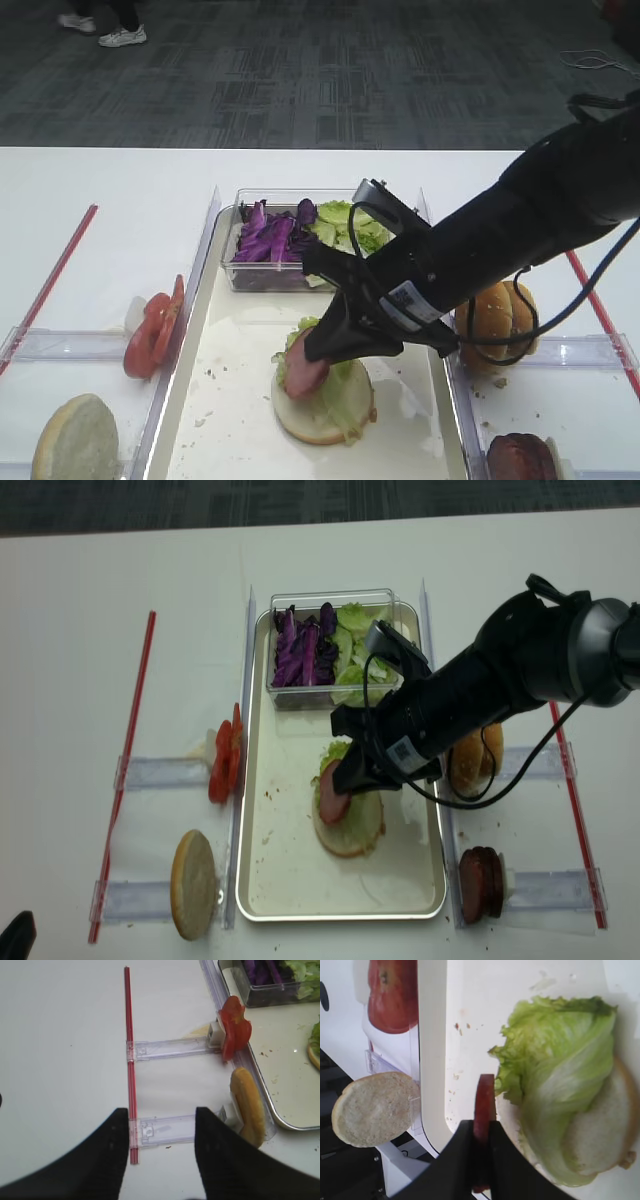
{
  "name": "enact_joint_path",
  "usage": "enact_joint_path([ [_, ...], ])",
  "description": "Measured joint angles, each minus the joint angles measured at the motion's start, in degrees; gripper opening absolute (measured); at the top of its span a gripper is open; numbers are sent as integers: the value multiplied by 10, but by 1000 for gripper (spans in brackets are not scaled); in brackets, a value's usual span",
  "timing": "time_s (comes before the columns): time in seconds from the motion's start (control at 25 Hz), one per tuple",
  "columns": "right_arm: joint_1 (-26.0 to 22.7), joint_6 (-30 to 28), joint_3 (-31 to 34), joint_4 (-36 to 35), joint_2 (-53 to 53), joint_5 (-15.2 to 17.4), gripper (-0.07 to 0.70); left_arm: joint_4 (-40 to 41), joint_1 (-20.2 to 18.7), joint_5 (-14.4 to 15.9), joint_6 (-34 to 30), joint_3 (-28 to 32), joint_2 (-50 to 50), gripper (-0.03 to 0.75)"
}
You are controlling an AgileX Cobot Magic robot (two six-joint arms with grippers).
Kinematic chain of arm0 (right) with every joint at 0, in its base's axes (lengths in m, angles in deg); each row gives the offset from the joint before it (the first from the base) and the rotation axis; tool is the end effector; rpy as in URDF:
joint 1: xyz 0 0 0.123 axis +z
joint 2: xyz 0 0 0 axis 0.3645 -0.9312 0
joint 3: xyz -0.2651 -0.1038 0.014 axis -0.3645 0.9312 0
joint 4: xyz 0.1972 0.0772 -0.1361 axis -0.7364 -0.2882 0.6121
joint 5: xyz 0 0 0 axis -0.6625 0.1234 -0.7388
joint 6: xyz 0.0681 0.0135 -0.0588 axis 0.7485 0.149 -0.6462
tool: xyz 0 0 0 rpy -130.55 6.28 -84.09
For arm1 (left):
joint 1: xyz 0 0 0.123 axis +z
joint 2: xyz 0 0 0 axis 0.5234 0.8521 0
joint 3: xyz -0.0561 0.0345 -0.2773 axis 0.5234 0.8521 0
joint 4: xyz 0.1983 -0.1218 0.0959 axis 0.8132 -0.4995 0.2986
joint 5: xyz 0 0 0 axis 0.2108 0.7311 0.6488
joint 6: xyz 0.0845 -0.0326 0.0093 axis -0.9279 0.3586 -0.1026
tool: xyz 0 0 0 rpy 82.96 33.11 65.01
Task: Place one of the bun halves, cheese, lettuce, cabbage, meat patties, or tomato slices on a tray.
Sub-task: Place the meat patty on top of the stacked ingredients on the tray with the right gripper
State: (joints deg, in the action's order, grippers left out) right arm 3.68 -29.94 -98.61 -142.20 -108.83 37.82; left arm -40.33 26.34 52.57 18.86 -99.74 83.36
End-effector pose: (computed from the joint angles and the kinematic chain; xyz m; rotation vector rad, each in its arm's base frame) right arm 0.2610 0.1913 0.1568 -0.1275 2.8337 1.2931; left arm -0.0112 0.0048 0.2629 0.0387 2.1661 -0.0279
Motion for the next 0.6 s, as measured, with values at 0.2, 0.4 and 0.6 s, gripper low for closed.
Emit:
enact_joint_path([
  [0.2,-19,0,0,-1,-6,4,86,0,0,0,0,0,0,297],
  [0.4,-20,-4,-1,-16,-16,18,86,0,0,0,0,0,0,297],
  [0.6,-20,-8,-1,-19,-31,21,86,0,0,0,0,0,0,297],
])
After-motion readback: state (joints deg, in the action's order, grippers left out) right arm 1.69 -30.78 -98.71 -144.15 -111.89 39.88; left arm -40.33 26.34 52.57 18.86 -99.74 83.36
